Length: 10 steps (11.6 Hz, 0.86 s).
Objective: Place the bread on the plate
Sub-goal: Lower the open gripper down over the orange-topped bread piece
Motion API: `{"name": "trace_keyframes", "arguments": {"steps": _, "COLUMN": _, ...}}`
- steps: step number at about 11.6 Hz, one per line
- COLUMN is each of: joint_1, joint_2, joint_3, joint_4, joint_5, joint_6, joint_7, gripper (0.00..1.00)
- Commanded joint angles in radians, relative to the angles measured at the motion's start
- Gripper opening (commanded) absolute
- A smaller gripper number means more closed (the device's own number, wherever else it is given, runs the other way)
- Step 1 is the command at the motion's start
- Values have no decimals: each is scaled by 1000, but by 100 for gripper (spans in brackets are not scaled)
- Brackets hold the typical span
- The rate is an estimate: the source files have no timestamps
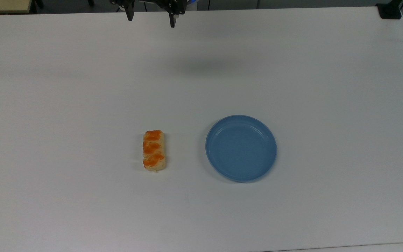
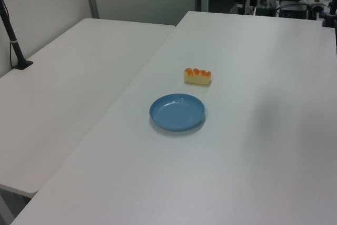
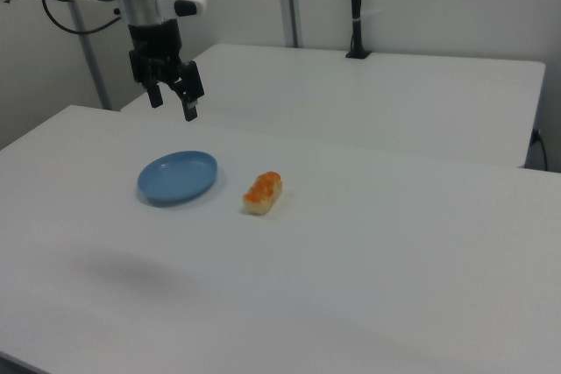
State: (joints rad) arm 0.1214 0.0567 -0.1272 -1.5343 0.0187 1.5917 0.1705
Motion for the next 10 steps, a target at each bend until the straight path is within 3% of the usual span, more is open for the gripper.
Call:
{"name": "trace_keyframes", "arguments": {"steps": 1, "joint_1": 6, "joint_2": 11, "joint_3": 9, "joint_4": -30, "joint_5": -37, "joint_6": 69, "joint_7": -9, "gripper": 100}}
{"name": "trace_keyframes", "arguments": {"steps": 7, "joint_1": 6, "joint_2": 22, "joint_3": 9, "joint_4": -26, "joint_5": -37, "joint_6": 74, "joint_7": -29, "gripper": 100}}
{"name": "trace_keyframes", "arguments": {"steps": 10, "joint_1": -2, "joint_2": 69, "joint_3": 4, "joint_4": -23, "joint_5": -39, "joint_6": 170, "joint_7": -29, "gripper": 100}}
